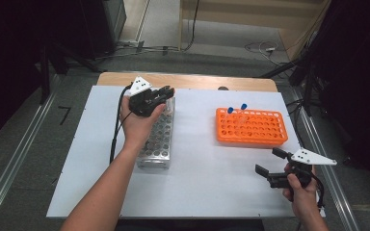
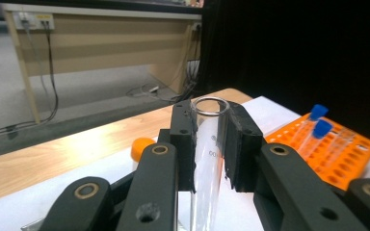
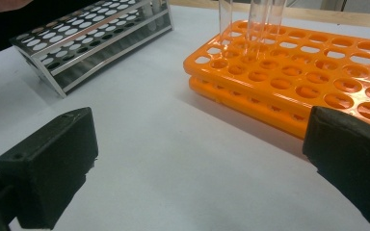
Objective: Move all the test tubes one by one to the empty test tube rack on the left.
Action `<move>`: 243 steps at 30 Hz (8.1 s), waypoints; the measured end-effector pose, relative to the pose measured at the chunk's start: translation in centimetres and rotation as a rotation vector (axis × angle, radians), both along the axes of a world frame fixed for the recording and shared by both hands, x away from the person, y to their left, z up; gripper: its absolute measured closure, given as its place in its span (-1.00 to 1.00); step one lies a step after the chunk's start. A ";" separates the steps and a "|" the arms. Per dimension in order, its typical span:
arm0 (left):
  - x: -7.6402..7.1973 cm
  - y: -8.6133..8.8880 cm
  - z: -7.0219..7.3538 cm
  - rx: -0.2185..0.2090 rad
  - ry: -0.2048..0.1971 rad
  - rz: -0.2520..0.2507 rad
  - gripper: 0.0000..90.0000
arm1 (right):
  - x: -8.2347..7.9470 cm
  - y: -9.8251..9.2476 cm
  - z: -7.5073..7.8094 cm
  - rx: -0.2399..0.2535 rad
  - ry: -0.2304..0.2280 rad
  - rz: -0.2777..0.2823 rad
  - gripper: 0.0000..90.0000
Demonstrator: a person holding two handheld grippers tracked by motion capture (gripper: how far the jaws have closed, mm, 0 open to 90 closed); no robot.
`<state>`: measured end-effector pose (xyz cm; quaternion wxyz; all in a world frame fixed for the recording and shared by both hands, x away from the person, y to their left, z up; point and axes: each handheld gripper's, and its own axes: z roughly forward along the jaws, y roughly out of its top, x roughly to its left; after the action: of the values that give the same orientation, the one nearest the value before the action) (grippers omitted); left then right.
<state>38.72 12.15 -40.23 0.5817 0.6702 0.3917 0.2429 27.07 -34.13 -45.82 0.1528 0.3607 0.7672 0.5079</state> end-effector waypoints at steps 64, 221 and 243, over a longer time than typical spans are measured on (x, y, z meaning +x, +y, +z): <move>-6.6 0.7 -0.1 -0.067 0.110 -0.118 -1.00 | 4.2 2.1 2.1 0.039 -0.023 -0.083 -1.00; -12.2 -5.9 -1.5 0.054 0.035 -0.299 0.70 | 0.0 16.4 2.2 -0.025 -0.033 0.279 -0.32; -8.2 -1.5 -0.4 0.038 0.034 -0.163 0.70 | -0.5 6.0 0.8 -0.036 -0.018 0.139 -1.00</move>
<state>30.53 10.61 -40.67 0.5799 0.7149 0.3410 0.1905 26.58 -28.17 -45.03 0.1305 0.2989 0.7979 0.5069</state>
